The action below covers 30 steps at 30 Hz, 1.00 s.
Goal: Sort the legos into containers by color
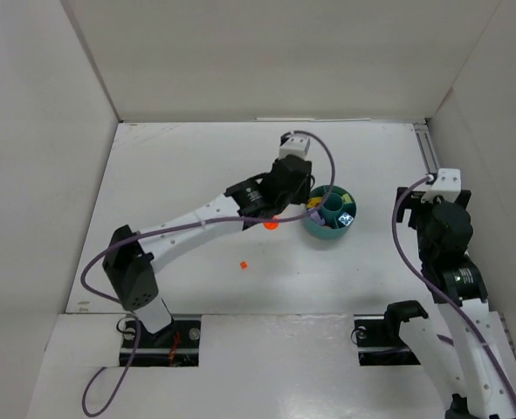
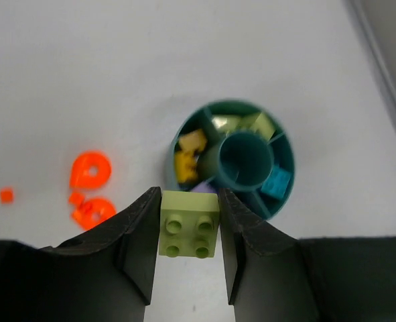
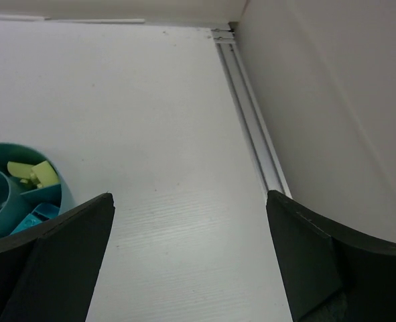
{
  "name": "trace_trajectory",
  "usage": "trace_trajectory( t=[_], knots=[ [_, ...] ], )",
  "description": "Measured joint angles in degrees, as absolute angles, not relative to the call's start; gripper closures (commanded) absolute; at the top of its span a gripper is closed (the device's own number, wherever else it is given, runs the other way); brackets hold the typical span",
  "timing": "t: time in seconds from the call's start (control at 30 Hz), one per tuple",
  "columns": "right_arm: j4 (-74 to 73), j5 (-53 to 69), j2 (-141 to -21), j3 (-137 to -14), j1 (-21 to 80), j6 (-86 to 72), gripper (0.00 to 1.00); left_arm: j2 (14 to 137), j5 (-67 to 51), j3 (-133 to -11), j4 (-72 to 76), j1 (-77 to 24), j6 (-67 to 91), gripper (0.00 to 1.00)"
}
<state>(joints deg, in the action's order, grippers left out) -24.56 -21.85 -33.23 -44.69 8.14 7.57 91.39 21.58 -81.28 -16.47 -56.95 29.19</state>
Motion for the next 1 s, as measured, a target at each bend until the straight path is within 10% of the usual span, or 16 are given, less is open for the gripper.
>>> trace_trajectory(
  t=[0.37, 1.0],
  knots=[
    [-27.03, -27.81, -29.74, -42.89, 7.94, 5.52, 0.0, 119.59, 10.55, -115.28, -11.94, -54.06, 15.16, 0.8],
    [-27.03, -27.55, -33.74, -42.65, 7.94, 5.8, 0.0, 129.54, 3.9, -117.64, -7.51, -53.87, 11.81, 0.76]
  ],
)
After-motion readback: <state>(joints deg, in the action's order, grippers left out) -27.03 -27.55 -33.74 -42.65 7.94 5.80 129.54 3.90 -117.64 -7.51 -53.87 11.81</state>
